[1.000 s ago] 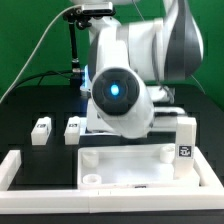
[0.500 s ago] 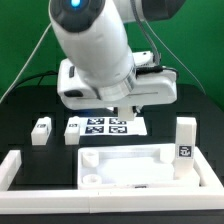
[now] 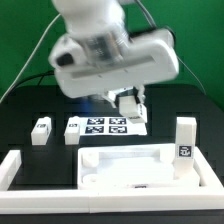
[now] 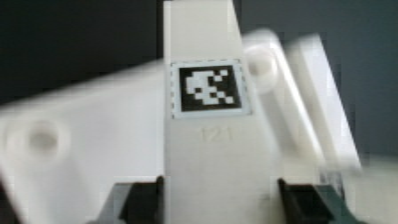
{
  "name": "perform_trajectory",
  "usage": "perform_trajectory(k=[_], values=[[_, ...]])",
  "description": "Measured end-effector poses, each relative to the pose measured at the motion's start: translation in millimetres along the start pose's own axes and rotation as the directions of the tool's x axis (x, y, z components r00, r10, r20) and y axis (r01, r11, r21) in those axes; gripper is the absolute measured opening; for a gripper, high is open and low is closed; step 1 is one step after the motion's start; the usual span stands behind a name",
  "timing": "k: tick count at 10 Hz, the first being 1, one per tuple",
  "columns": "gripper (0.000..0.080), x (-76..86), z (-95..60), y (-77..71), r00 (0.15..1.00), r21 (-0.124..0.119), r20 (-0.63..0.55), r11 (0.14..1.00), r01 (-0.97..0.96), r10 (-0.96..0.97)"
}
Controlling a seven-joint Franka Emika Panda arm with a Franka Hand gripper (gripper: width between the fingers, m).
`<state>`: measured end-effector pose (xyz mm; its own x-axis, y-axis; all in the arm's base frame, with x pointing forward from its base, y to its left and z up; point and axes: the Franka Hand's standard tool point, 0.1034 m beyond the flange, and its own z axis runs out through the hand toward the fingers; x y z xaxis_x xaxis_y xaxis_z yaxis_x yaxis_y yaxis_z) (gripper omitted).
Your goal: Assemble desk
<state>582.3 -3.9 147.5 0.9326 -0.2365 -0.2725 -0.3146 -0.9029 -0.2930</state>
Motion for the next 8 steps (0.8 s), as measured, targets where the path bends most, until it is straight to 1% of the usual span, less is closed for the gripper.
perform_trajectory(k=[1, 2, 4, 5, 6, 7, 8], values=[[0.0291, 9.5, -14.8, 5.3, 0.984, -0.002, -0.179, 1.0, 0.013, -0.013], [0.0291, -6.1, -14.1, 7.4, 0.97, -0.016, -0.243, 1.0, 0.008, -0.011], [0.0291, 1.2, -14.9, 12.9, 0.92, -0.055, -0.391, 0.998, 0.003, -0.024], [0.0291, 1.4, -13.4, 14.2, 0.901, -0.068, -0.432, 0.998, 0.002, -0.032], [0.0291, 7.0, -16.5, 17.7, 0.86, -0.093, -0.507, 0.996, 0.001, -0.048], [0.0291, 12.4, -14.9, 24.4, 0.817, -0.141, -0.569, 0.99, 0.009, -0.089], [0.0291, 25.8, -31.5, 27.0, 0.754, -0.184, -0.642, 0.983, 0.026, -0.14]])
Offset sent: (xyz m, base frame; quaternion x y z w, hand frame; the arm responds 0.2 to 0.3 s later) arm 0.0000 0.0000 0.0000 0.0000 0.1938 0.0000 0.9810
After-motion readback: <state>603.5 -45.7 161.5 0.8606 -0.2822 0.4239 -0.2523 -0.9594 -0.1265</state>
